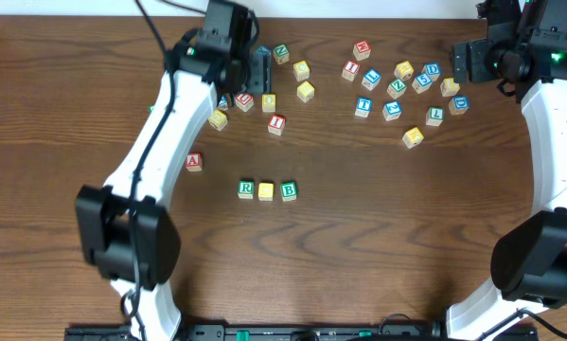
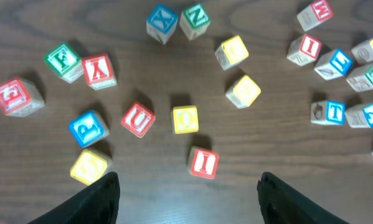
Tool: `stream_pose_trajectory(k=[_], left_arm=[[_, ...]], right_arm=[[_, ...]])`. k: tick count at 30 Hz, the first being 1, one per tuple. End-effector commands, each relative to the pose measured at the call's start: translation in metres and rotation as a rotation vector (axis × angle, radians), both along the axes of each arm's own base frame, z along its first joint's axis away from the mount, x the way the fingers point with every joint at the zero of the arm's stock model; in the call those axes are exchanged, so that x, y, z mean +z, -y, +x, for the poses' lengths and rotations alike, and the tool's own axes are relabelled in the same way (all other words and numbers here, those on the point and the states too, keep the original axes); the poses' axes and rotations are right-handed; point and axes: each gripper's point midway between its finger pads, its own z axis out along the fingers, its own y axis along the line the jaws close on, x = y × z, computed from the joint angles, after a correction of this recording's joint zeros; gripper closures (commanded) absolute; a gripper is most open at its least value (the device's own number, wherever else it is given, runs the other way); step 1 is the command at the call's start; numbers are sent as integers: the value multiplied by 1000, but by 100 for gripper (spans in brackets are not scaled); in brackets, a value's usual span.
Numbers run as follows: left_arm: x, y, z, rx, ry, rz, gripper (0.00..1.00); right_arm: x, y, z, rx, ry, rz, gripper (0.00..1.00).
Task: Spell out ROBOT
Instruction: 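Move the left gripper up over the yellow O block at back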
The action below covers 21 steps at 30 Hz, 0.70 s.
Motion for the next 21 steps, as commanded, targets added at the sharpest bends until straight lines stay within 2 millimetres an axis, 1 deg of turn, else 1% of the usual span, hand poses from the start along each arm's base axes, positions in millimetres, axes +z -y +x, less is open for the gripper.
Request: stream_pose_trajectory(k=[1,4,10,15,21], left_arm=[[10,3,15,-36,26,27,30],[3,2,15,-34,-5,38,30],[-21,-1,7,-44,-84,72,30],[-37,0,7,-66,-113,91,30],[-45,6,7,-114,-117,115,30]], right_arm=[[1,-3,3,-1,3,17,1],[1,-3,3,-1,2,17,1],[0,-3,3,0,1,17,1],[0,-4,3,1,1,17,1],[0,-4,3,1,1,17,1]])
